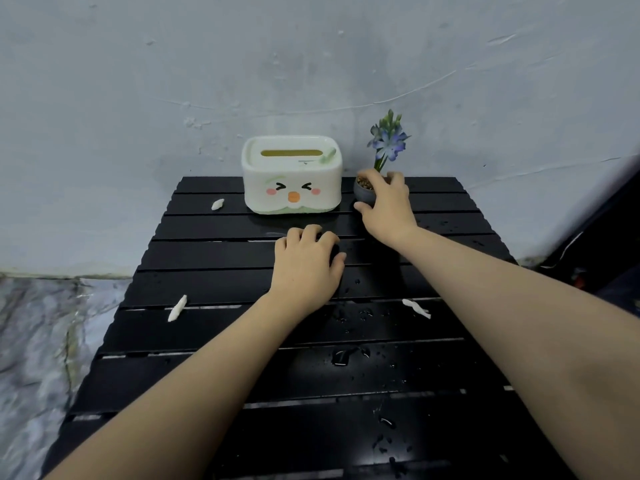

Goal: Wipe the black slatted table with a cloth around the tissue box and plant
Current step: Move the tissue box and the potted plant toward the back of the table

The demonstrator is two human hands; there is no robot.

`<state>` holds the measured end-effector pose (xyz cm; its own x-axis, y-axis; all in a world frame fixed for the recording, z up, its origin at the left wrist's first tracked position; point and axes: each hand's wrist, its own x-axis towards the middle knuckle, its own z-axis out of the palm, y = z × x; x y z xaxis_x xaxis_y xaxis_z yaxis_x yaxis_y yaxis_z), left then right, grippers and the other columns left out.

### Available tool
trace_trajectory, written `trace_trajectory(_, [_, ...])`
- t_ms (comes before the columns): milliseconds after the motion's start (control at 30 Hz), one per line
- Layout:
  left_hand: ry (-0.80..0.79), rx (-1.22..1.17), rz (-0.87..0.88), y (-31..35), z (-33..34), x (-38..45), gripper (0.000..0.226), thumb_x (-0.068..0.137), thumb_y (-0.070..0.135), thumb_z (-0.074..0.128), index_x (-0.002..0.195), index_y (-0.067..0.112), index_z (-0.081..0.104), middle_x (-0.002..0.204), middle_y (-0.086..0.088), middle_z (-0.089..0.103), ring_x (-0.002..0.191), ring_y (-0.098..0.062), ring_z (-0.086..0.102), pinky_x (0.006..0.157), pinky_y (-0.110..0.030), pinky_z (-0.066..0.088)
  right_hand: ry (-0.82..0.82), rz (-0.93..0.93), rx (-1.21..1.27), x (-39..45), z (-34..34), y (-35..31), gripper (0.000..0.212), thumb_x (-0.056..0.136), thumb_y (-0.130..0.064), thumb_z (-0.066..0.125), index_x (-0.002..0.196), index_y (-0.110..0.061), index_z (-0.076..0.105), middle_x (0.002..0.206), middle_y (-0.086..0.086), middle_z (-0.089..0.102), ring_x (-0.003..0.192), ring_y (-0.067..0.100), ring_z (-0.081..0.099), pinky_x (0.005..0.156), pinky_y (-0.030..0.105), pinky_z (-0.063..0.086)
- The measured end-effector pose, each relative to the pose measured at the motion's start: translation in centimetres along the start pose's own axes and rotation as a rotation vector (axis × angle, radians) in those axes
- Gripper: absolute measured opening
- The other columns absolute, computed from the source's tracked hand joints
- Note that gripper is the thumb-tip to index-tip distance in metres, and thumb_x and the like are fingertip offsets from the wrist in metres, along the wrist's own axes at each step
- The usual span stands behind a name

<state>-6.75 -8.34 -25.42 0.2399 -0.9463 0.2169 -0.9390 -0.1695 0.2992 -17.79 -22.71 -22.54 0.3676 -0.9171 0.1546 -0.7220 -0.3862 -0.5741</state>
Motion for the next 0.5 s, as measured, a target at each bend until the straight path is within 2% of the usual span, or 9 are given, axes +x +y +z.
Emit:
trace_trajectory(100, [0.008,-0.023,-0.001,0.2,-1.6,-0.5,0.035,0.096,0.043,0.048,0.124,0.026,0.059,0.131,0.001,0.054,0.117,-0.027,0.048,0.097,-0.042,0.036,0.050,0.005,0.037,-2.5,-0.9,-0.7,0.045,0.093,-0.019,0.065,0.134,-0.032,0.051,0.151,0.015,0.027,0.139,0.035,0.027,0.111,0.045,0.034])
trace_trajectory(233, [0.051,-0.056,0.004,0.4,-5.2,-2.1,0.032,0.095,0.042,0.050,0.118,0.025,0.062,0.122,0.002,0.059,0.113,-0.026,0.050,0.092,-0.041,0.039,0.102,-0.076,0.128,-7.9,-2.8,-2.4,0.048,0.094,-0.025,0.064,0.138,-0.033,0.048,0.149,0.011,0.033,0.139,0.029,0.030,0.113,0.045,0.035])
trace_trajectory(367, [0.113,-0.077,0.028,0.4,-9.7,-5.9,0.028,0.094,0.040,0.052,0.112,0.023,0.066,0.115,0.001,0.063,0.109,-0.027,0.053,0.090,-0.043,0.043,-0.001,-0.182,0.140,-15.0,-5.1,-4.8,0.042,0.098,-0.028,0.058,0.139,-0.028,0.050,0.144,0.004,0.041,0.140,0.024,0.031,0.115,0.043,0.033])
trace_trajectory(500, [0.162,-0.108,0.033,-0.2,-13.5,-11.6,0.030,0.093,0.042,0.050,0.108,0.023,0.067,0.112,0.002,0.066,0.107,-0.027,0.056,0.090,-0.047,0.046,-0.177,-0.249,0.026,-22.1,-6.4,-6.8,0.041,0.100,-0.034,0.054,0.140,-0.026,0.049,0.147,0.002,0.042,0.140,0.022,0.033,0.115,0.044,0.031])
